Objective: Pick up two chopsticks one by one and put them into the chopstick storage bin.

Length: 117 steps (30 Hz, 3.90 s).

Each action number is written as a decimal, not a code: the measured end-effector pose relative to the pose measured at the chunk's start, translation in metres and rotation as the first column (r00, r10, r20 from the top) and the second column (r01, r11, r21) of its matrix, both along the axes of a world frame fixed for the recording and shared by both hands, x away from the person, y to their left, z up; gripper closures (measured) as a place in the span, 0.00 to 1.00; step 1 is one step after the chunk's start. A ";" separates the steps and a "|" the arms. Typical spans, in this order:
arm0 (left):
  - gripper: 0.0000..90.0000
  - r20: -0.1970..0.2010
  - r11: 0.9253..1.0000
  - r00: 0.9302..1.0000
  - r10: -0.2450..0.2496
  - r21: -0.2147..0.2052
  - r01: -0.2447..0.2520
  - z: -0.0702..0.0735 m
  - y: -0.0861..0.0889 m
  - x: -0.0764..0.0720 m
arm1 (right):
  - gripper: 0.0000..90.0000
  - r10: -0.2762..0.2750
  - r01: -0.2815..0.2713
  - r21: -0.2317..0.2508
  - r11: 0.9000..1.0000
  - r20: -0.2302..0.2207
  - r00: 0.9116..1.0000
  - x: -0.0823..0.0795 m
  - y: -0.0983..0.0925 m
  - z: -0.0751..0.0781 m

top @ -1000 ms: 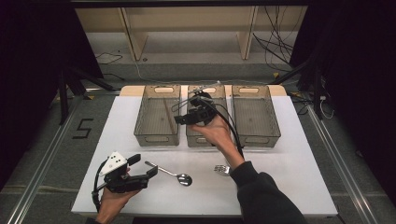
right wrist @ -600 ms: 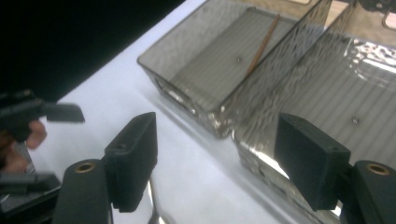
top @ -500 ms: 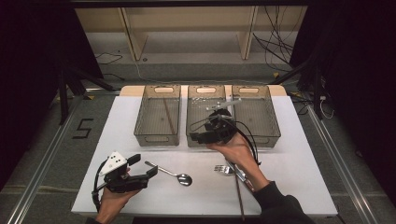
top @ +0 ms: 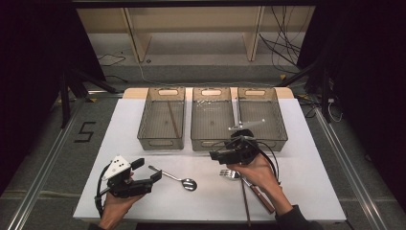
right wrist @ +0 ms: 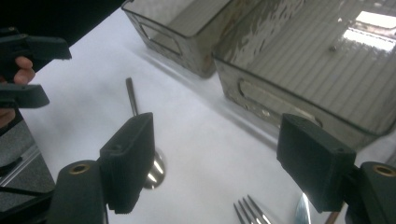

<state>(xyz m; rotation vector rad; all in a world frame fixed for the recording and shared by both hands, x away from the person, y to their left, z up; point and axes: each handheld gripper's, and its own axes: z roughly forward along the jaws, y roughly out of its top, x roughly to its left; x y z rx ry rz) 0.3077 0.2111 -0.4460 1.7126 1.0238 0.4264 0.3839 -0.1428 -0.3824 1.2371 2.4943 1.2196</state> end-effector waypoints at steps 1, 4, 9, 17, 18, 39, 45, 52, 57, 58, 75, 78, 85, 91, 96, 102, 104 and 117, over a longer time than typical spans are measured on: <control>0.17 -0.001 1.000 1.000 0.001 -0.001 -0.001 0.000 0.000 0.000 | 0.32 -0.003 0.003 -0.003 1.000 -0.002 1.000 -0.002 -0.002 -0.001; 0.17 0.001 1.000 1.000 0.002 -0.002 -0.002 0.000 0.001 0.000 | 0.32 -0.010 0.010 -0.005 1.000 -0.011 1.000 -0.010 -0.008 -0.006; 0.17 0.004 1.000 1.000 -0.003 0.002 0.003 0.001 0.000 0.000 | 0.32 -0.010 0.010 -0.028 1.000 -0.017 1.000 -0.025 -0.014 -0.011; 0.17 0.006 1.000 1.000 -0.001 -0.004 0.001 0.001 0.000 -0.001 | 0.32 -0.042 0.037 -0.084 0.996 -0.061 0.997 -0.037 -0.029 -0.027; 0.17 0.005 1.000 1.000 -0.002 -0.003 0.002 0.001 0.000 -0.001 | 0.32 -0.049 0.042 -0.093 0.995 -0.065 0.997 -0.038 -0.030 -0.028; 0.17 0.005 1.000 1.000 -0.006 0.006 0.006 0.001 0.000 -0.001 | 0.57 -0.100 0.054 -0.241 0.969 -0.181 0.978 -0.061 -0.042 -0.058; 0.17 0.004 1.000 1.000 -0.006 0.006 0.006 0.001 0.000 -0.001 | 0.63 -0.101 0.042 -0.285 0.958 -0.195 0.976 -0.064 -0.042 -0.064; 0.17 0.004 1.000 1.000 -0.007 0.004 0.007 0.001 -0.001 -0.001 | 0.68 -0.113 0.042 -0.312 0.949 -0.213 0.970 -0.065 -0.044 -0.069; 0.17 -0.002 1.000 1.000 -0.010 0.004 0.010 0.000 -0.001 0.000 | 0.72 -0.120 0.040 -0.338 0.940 -0.219 0.968 -0.064 -0.042 -0.074; 0.17 -0.001 1.000 1.000 -0.010 0.002 0.010 0.000 -0.001 0.000 | 0.73 -0.118 0.036 -0.347 0.937 -0.220 0.968 -0.064 -0.042 -0.074; 0.17 -0.002 1.000 1.000 -0.010 0.002 0.010 0.000 0.000 0.000 | 0.86 -0.134 0.043 -0.385 0.922 -0.214 0.967 -0.062 -0.040 -0.079; 0.17 -0.003 1.000 1.000 -0.011 0.002 0.011 0.000 0.000 0.000 | 0.87 -0.141 0.052 -0.385 0.921 -0.207 0.968 -0.063 -0.040 -0.079; 0.17 -0.003 1.000 1.000 -0.011 0.003 0.011 0.000 0.000 0.000 | 0.90 -0.157 0.071 -0.368 0.927 -0.210 0.965 -0.064 -0.041 -0.080; 0.17 -0.003 1.000 1.000 -0.011 0.003 0.011 0.000 0.000 0.000 | 0.94 -0.137 0.056 -0.341 0.938 -0.216 0.967 -0.065 -0.038 -0.080; 0.17 -0.002 1.000 1.000 -0.012 0.003 0.012 0.000 0.000 0.000 | 0.95 -0.123 0.048 -0.326 0.944 -0.212 0.969 -0.066 -0.037 -0.079; 0.17 -0.002 1.000 1.000 -0.008 0.002 0.008 0.000 0.000 0.000 | 0.95 -0.095 0.036 -0.294 0.955 -0.191 0.977 -0.068 -0.035 -0.071; 0.17 -0.003 1.000 1.000 -0.007 0.001 0.007 0.000 0.000 0.000 | 0.95 -0.087 0.033 -0.284 0.958 -0.182 0.979 -0.068 -0.035 -0.068; 0.17 -0.006 1.000 1.000 0.000 -0.004 0.000 -0.001 0.001 0.000 | 0.95 -0.044 0.015 -0.241 0.970 -0.118 0.992 -0.054 -0.022 -0.052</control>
